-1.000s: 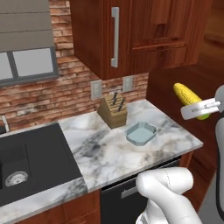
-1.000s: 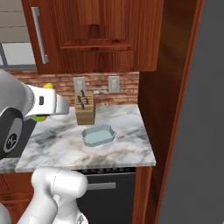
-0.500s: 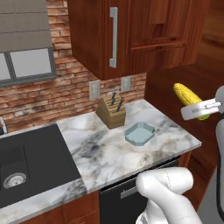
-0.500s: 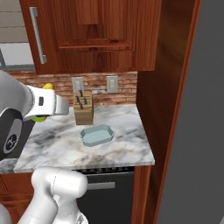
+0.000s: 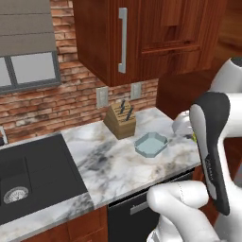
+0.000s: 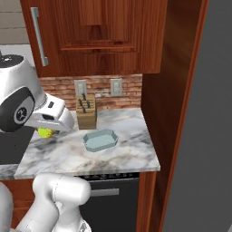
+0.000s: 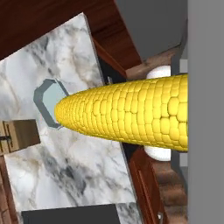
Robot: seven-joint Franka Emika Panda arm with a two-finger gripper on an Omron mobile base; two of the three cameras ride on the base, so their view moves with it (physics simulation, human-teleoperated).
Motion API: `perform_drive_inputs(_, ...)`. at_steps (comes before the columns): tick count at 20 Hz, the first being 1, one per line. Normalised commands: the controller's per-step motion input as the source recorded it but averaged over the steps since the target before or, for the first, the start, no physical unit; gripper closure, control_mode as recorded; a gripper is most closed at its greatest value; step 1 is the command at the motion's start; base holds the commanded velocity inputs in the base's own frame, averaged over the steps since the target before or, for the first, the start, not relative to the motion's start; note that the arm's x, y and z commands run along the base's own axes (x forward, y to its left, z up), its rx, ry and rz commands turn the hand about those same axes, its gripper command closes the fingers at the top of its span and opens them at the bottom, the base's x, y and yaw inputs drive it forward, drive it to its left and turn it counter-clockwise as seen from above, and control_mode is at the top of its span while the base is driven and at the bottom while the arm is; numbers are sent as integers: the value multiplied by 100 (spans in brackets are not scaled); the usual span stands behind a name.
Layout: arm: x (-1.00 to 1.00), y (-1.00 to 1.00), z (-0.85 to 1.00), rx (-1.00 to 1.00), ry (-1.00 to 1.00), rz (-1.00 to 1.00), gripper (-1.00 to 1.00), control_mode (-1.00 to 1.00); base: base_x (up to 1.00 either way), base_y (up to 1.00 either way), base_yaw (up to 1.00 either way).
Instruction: Take the garlic and corn out of the freezer and place them in the tupperware container on the counter. Then put the tupperware containing the vegetables back in the freezer.
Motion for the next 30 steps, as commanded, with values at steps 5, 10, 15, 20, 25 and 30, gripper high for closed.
perform_drive_inputs(5,80,20,-83,1,8,-24,100,-100,0,0,0)
perform_drive_inputs(10,92,0,-78,0,0,-33,100,-100,0,0,0)
perform_drive_inputs(15,73,0,-46,4,2,-29,100,-100,0,0,0)
perform_drive_inputs(20,59,-2,-36,3,13,-13,100,-100,0,0,0)
perform_drive_inputs(25,48,0,-41,0,9,-8,100,-100,0,0,0)
perform_drive_inputs(30,33,0,-27,3,1,-3,100,-100,0,0,0)
